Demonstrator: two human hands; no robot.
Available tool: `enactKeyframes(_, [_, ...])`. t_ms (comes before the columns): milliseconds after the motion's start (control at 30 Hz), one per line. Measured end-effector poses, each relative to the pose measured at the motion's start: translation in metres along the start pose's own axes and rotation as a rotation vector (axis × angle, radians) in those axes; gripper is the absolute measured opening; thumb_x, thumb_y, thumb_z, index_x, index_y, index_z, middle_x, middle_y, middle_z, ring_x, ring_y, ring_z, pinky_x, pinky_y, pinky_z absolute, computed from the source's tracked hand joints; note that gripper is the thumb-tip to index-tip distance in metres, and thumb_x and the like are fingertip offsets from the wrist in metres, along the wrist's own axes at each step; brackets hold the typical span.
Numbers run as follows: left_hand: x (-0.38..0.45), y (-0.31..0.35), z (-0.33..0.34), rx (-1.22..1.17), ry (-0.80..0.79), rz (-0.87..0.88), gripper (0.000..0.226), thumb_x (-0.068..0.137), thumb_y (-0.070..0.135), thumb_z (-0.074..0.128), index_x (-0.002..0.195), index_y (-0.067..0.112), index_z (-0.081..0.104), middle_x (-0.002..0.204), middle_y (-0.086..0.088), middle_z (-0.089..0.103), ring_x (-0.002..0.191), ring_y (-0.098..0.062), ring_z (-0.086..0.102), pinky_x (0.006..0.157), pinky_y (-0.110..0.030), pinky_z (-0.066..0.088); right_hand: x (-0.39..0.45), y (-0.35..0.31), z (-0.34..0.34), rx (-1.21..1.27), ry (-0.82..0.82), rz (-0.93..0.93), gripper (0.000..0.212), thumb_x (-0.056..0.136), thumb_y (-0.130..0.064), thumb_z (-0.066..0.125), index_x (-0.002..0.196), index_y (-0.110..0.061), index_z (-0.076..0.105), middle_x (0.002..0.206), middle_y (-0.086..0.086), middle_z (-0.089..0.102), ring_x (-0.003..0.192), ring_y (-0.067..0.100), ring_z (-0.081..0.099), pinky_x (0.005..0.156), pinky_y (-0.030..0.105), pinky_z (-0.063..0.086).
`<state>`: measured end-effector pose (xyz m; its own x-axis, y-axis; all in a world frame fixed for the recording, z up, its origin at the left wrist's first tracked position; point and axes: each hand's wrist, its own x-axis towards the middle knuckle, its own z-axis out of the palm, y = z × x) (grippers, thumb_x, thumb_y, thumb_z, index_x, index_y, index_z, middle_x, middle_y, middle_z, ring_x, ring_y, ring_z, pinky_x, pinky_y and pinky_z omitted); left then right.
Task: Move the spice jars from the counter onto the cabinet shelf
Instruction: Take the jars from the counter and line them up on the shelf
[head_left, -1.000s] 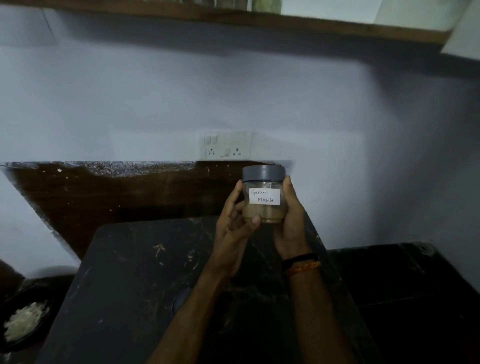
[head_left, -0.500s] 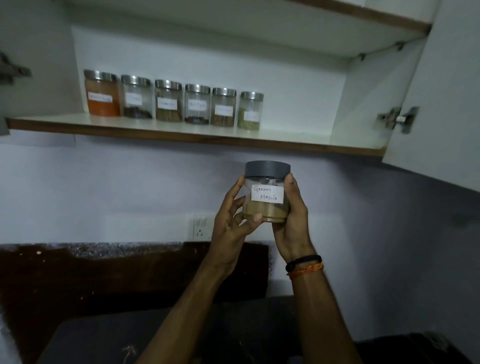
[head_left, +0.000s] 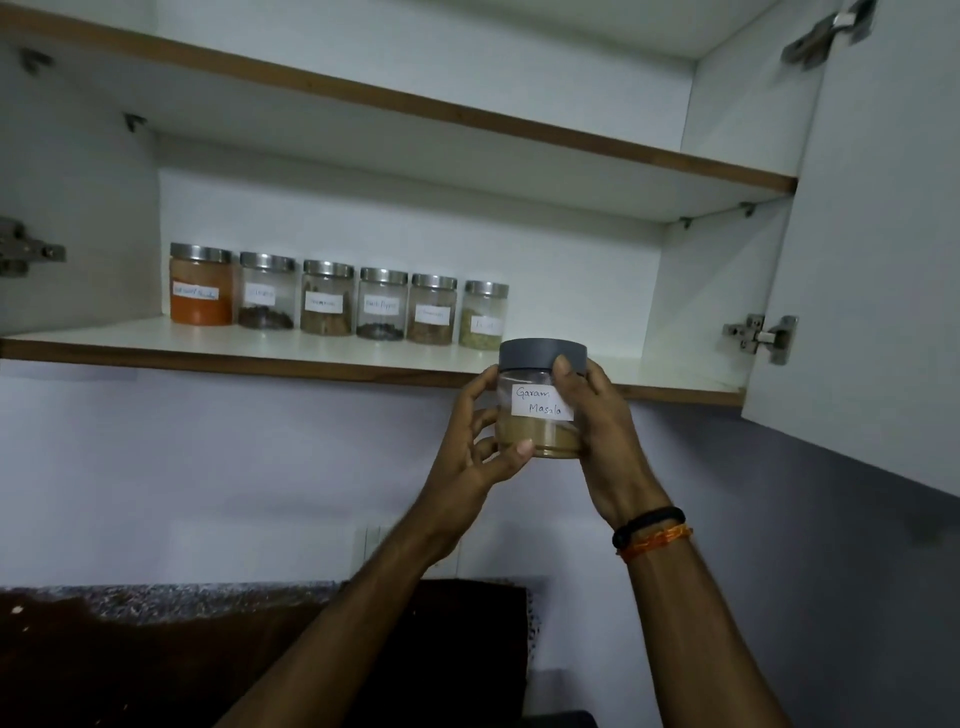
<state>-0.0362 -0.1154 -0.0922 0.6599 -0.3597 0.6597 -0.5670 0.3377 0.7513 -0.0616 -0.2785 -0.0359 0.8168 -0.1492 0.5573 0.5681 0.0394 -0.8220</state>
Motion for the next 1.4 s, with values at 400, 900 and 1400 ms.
enactKeyframes(400, [0.089,0.021,-0.017,0.811,-0.129,0.236,0.064,0.099,0.053,0.049,0.155,0.027,0.031,0.154,0.004,0.044,0.133,-0.006,0.047,0.104,-0.021,0.041,0.046,-0.044,-0.04,-0.111,0.086,-0.04,0.051,0.077,-0.04,0.082,0.123,-0.023,0.067,0.107,0.0,0.077,0.095,0.015,0.076,0.07,0.032,0.06])
enactKeyframes(900, [0.165,-0.008,-0.033,1.67,-0.46,0.248,0.077,0.09,0.079,0.022,0.129,0.022,0.057,0.106,-0.003,0.064,0.09,-0.019,0.062,0.075,-0.035,0.054,0.15,-0.015,-0.079,-0.26,0.0,0.057,0.074,0.074,-0.036,0.084,0.14,-0.022,0.053,0.129,0.004,0.065,0.109,0.021,0.068,0.082,0.03,0.058])
enactKeyframes(1400, [0.168,-0.015,-0.033,1.678,-0.44,0.336,0.093,0.082,0.085,0.006,0.129,0.023,0.057,0.114,0.0,0.072,0.097,-0.016,0.067,0.086,-0.039,0.057,0.243,0.019,-0.108,-0.477,-0.113,0.189,0.072,0.085,-0.02,0.08,0.147,-0.016,0.043,0.135,0.013,0.061,0.126,0.034,0.056,0.107,0.048,0.048])
